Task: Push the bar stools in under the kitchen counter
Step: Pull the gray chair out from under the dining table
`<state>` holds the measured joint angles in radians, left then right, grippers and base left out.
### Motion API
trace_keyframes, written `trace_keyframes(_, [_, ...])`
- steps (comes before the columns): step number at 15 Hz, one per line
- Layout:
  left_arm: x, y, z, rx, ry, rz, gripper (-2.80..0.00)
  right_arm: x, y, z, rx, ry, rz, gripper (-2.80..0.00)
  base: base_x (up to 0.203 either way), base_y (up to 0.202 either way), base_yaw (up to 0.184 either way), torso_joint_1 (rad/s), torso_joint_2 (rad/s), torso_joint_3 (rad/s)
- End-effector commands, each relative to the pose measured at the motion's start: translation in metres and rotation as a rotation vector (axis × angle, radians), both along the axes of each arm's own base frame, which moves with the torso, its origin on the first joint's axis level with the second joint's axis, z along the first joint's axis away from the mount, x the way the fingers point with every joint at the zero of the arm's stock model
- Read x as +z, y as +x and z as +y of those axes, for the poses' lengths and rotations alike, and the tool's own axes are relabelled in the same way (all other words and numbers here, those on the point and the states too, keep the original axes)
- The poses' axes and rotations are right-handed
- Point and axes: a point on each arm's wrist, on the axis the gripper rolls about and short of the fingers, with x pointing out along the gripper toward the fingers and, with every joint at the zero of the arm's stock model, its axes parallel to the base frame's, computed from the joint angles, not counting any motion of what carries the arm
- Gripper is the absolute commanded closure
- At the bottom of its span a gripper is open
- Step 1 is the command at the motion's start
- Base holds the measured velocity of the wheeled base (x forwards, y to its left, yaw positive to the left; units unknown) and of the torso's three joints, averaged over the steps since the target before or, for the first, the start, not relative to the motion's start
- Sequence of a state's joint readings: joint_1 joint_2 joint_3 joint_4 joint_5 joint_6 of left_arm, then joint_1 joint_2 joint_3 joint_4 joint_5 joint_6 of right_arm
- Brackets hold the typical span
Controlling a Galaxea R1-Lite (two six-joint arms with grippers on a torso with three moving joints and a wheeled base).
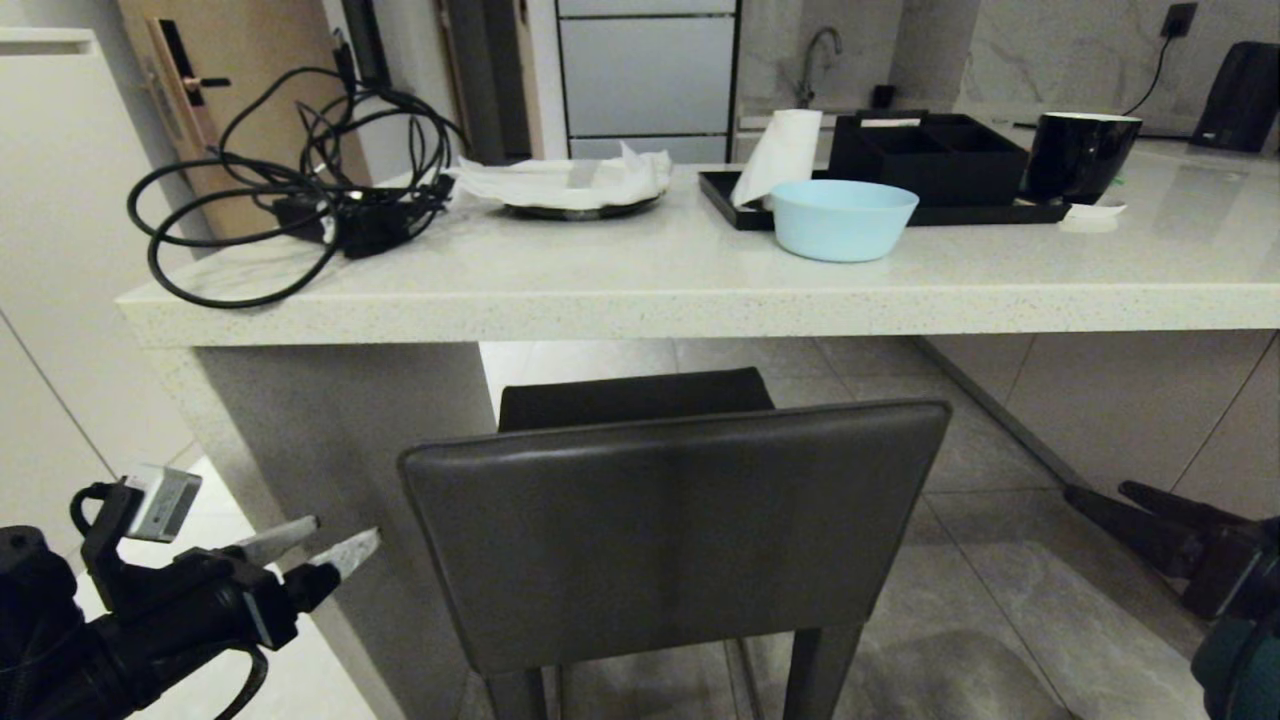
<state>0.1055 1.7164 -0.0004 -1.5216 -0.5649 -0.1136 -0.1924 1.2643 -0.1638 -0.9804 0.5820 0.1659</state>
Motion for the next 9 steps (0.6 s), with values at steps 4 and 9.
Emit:
trace_keyframes(4, [-0.017, 0.011, 0.013, -0.4, -0.053, 0.004, -2.8, -0.022, 0.036, -0.009, 0.494, -0.002, -0.058, -2.8, 0.0, 0.0, 0.0, 0.0, 0.0, 0.0])
trace_keyframes(9, [-0.02, 0.03, 0.002, -0.47, -0.047, -0.012, -2.8, -0.035, 0.058, 0.028, 0.765, 0.005, -0.081, -2.8, 0.0, 0.0, 0.0, 0.0, 0.0, 0.0])
